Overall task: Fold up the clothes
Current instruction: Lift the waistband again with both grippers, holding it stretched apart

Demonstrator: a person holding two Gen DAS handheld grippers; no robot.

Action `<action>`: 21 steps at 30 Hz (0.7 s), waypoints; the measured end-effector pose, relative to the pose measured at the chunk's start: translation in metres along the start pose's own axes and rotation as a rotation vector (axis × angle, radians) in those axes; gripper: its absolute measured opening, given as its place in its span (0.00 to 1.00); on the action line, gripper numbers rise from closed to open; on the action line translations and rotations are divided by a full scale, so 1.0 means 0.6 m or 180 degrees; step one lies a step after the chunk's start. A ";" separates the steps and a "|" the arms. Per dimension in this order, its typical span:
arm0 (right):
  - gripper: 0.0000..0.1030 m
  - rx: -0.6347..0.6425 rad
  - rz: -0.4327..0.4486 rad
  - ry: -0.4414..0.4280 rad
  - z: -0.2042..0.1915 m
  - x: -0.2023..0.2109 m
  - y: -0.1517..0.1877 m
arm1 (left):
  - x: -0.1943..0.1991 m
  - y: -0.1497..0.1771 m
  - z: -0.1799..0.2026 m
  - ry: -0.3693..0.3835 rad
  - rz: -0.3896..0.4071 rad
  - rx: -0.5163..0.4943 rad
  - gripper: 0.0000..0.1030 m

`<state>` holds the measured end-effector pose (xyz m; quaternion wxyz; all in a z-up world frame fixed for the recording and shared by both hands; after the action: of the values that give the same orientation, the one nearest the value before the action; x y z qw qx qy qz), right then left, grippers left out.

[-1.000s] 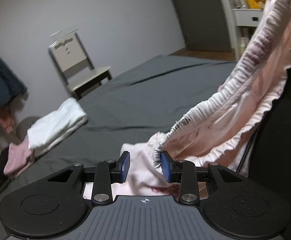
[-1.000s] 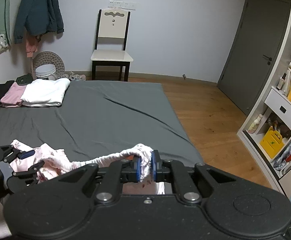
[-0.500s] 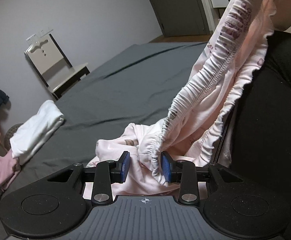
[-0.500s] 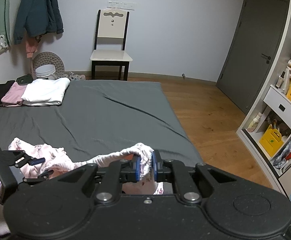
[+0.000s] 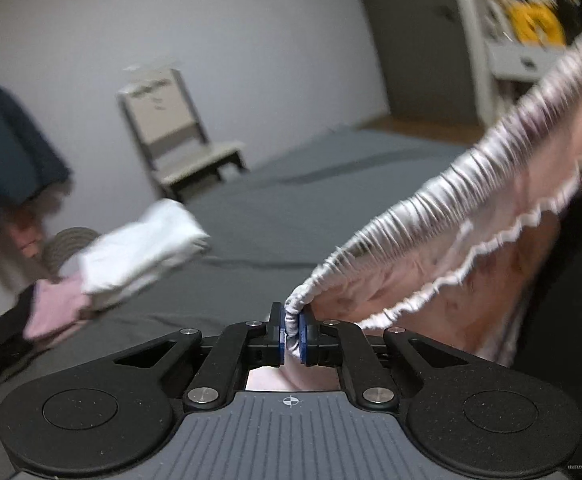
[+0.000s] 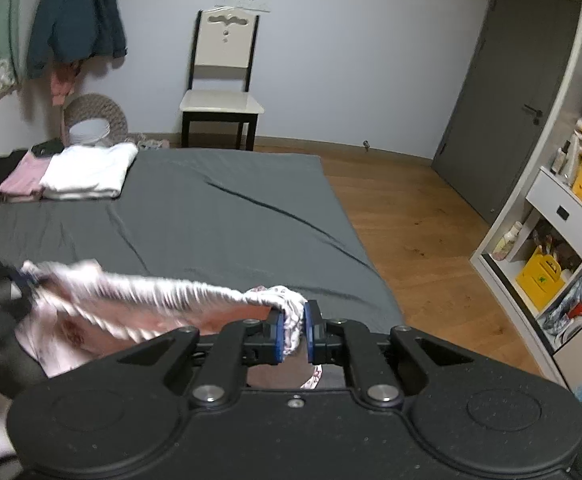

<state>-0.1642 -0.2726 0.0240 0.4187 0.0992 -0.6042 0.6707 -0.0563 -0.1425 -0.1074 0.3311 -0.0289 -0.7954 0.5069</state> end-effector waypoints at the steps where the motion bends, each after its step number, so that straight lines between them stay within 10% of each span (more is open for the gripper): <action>1: 0.10 0.0066 0.0013 -0.0009 -0.007 0.001 -0.001 | 0.018 -0.016 -0.022 -0.0031 0.0068 0.0038 0.06; 9: 0.09 0.0419 0.0393 -0.0342 -0.027 0.027 -0.117 | 0.154 -0.214 -0.180 -0.0132 0.0863 0.0029 0.06; 21: 0.09 0.0750 0.1959 0.0190 0.076 0.308 -0.415 | 0.441 -0.603 -0.305 0.0379 0.2272 -0.0075 0.06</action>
<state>-0.1281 -0.2518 0.3346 0.1996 -0.0600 -0.5115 0.8336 -0.0558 -0.0727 0.3717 0.1787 -0.3381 -0.7203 0.5787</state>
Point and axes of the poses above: each gripper's, at about its wrist camera, not at the fingertips, and x roughly against the way its jaws point, z to its right, y to its underside, the point moved 10 cm from there along -x, roughly the way its jaws point, and after that the axes turned 2 degrees about y, right-handed, at the moved point
